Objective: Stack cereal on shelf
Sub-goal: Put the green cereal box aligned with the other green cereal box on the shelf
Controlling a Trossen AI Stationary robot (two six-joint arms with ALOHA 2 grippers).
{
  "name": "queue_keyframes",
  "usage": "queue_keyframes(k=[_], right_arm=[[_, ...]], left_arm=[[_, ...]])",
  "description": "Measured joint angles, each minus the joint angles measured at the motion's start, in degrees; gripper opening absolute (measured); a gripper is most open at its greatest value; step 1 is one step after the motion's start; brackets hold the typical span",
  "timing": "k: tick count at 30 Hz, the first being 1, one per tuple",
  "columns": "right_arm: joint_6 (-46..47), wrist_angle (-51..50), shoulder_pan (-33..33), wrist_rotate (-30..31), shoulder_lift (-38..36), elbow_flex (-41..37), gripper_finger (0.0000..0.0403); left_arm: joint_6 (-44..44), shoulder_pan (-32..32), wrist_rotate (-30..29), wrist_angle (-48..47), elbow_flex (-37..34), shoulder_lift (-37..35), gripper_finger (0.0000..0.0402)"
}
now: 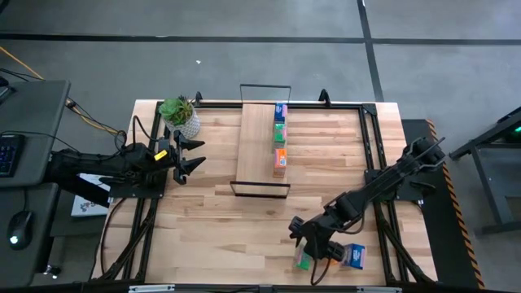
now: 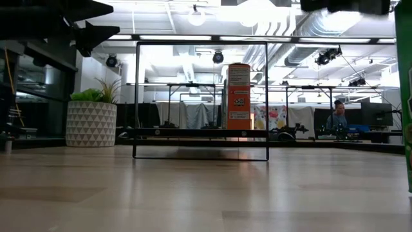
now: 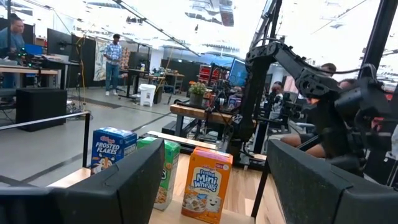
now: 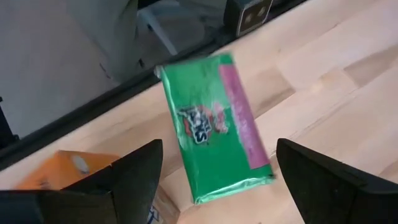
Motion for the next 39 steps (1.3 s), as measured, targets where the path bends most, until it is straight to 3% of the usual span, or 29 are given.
queue_keyframes(k=[14, 28, 34, 39], right_arm=[[-3.8, 0.9, -0.5, 1.9, 2.8, -0.1, 0.0301], [-3.8, 1.6, -0.5, 1.8, 2.8, -0.1, 0.0181], [-3.6, 4.6, -0.5, 7.6, 2.8, 0.0, 0.0166], [-3.3, 1.1, -0.7, 14.0, 2.8, 3.5, 0.0166]], left_arm=[[0.0, 0.0, 0.0, 0.0, 0.0, 0.0, 0.0275], [0.1, 0.0, 0.0, 0.0, 0.0, 0.0, 0.0275], [0.0, 0.0, 0.0, 0.0, 0.0, 0.0, 0.0275], [0.0, 0.0, 0.0, -0.4, 0.0, 0.0, 0.0275]])
